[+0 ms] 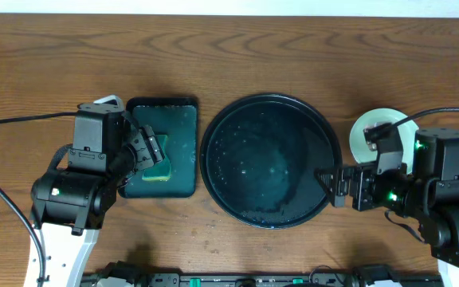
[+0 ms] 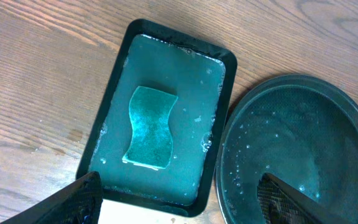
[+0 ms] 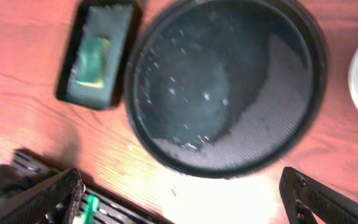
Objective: Clean dirty plates on tray and stack at the side
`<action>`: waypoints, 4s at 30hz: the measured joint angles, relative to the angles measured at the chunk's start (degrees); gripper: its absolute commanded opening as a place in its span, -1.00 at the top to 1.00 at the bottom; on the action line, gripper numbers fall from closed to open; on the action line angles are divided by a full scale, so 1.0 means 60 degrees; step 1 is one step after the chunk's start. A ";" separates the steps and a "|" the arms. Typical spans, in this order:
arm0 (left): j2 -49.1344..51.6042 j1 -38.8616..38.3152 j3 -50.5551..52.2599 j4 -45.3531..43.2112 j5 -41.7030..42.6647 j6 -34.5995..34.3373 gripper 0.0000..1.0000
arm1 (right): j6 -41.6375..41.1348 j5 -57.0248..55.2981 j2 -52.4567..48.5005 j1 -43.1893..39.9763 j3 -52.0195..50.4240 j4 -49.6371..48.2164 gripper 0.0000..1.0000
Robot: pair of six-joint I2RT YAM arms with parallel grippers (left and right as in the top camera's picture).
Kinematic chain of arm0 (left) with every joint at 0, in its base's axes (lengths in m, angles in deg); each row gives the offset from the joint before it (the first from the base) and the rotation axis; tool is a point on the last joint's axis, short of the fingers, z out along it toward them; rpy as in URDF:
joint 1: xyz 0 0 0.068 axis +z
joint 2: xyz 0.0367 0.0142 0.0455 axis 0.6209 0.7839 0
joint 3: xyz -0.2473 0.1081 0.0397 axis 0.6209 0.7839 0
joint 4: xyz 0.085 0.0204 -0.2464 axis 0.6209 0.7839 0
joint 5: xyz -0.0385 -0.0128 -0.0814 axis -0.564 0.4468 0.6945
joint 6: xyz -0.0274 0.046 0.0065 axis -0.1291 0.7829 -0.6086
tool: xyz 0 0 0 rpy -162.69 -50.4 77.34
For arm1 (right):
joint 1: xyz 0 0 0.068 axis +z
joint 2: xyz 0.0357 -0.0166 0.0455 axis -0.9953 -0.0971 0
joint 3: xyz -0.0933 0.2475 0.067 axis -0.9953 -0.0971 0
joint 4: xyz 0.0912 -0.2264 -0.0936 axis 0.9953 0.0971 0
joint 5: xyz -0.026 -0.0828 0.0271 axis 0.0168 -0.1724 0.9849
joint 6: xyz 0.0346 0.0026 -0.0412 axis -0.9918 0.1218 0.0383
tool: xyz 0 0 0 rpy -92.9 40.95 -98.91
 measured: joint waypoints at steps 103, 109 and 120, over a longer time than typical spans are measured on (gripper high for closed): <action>-0.9806 0.1377 0.9817 -0.8827 0.1293 0.1734 -0.61 | 0.0069 -0.1519 0.8786 -0.0532 -1.1672 -1.1810 -0.98; -0.9759 0.1362 1.0892 -0.8925 0.1220 0.1738 -0.61 | 0.0073 -0.1519 0.8801 -0.0543 -1.1683 -1.1843 -0.99; -0.9814 0.1362 1.0888 -0.8929 0.1184 0.1738 -0.61 | 0.0069 -0.1523 0.8786 -0.0546 -1.1686 -1.1832 -0.99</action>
